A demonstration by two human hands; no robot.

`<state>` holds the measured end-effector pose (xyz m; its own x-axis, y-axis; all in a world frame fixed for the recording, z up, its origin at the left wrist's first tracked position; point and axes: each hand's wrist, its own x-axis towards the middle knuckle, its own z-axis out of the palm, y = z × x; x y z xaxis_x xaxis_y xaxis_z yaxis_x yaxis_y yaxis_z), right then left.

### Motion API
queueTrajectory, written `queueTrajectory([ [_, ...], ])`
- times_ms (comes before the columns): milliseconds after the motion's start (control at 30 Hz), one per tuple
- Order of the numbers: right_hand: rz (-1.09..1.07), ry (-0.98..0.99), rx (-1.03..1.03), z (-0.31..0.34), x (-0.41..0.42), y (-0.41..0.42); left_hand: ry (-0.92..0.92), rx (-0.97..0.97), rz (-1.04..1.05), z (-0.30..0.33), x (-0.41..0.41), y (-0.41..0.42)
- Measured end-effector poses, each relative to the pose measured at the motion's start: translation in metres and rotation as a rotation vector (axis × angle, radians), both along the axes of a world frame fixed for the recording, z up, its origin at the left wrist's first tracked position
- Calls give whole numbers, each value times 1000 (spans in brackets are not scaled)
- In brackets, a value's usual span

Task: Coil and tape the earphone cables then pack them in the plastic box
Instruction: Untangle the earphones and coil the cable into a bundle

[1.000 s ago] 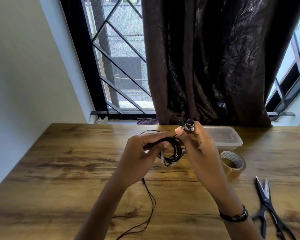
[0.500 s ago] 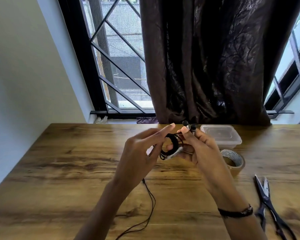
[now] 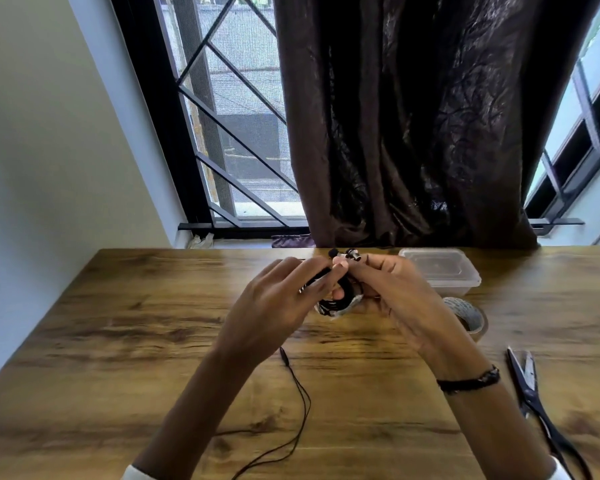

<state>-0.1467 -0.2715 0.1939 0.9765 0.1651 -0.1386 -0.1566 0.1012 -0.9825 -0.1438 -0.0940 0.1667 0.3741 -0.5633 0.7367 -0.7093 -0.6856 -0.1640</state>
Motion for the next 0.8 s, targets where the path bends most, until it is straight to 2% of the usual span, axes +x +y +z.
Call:
queueTrajectory([
  [133,15,-9,-60,0,2,2,-23,-19,-6,4,1,-2],
  [333,74,-22,-37,-7,3,1,9,117,32,-1,11,3],
  [433,127,-73,-112,-12,3,-3,188,55,35,-1,10,3],
  [533,92,-172,-199,-14,2,-1,395,-72,-7,-1,10,0],
  [800,23,-393,-505,-19,3,-2,662,-297,-145,0,16,2],
])
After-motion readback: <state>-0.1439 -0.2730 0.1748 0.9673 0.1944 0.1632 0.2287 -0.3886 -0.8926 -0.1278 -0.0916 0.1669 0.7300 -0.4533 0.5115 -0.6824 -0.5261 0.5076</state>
